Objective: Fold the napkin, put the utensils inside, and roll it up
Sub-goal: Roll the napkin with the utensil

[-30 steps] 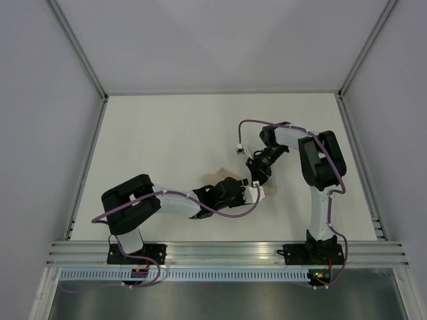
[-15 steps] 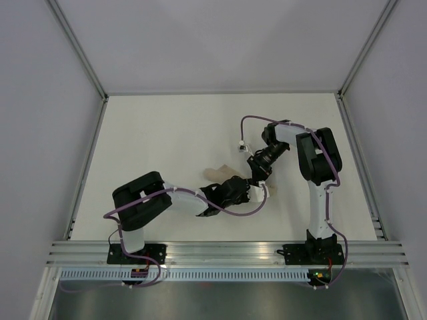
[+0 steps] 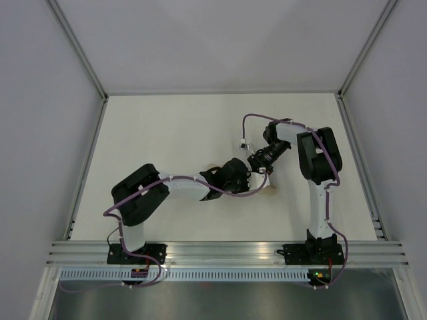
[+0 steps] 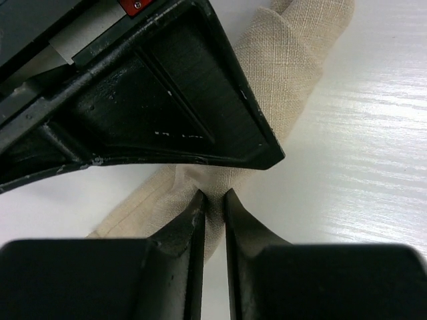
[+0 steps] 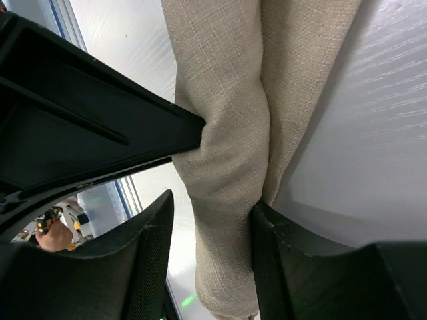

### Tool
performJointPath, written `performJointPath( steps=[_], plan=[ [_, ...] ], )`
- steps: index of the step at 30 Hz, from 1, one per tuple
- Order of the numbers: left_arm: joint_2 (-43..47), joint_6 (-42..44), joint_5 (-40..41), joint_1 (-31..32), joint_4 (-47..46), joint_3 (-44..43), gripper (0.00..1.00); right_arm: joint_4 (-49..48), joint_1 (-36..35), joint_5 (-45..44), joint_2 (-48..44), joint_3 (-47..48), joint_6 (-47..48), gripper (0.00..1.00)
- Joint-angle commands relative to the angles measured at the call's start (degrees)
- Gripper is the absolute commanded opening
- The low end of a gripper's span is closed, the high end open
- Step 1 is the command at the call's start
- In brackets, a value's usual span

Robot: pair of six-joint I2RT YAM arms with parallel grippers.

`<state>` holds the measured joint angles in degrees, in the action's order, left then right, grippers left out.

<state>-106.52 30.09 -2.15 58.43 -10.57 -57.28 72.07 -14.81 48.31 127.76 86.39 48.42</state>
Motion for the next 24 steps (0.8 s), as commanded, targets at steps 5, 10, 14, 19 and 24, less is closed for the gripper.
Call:
performJointPath(
  steps=[5, 10, 14, 19, 24],
  plan=[
    [-5.8, -4.1, -14.3, -1.4, 13.0, -2.2, 0.15, -15.0, 0.7, -7.8, -4.6, -1.9, -3.1, 0.61],
    [-6.9, -4.7, -18.1, -3.2, 17.4, -5.5, 0.16, -21.9, 2.2, -9.4, -12.5, -6.8, -7.6, 0.67],
    [-7.7, -5.0, -20.3, -4.3, 20.0, -7.5, 0.17, -27.9, 3.9, -8.6, -17.8, -9.9, -11.6, 0.70],
    [-7.3, -5.5, -21.4, -6.0, 21.1, -8.9, 0.17, -34.1, 6.0, -8.9, -23.8, -14.1, -15.0, 0.72],
    [-6.0, -5.6, -21.0, -6.8, 21.5, -9.6, 0.18, -31.7, 6.2, -6.8, -24.8, -15.0, -11.9, 0.71]
  ],
)
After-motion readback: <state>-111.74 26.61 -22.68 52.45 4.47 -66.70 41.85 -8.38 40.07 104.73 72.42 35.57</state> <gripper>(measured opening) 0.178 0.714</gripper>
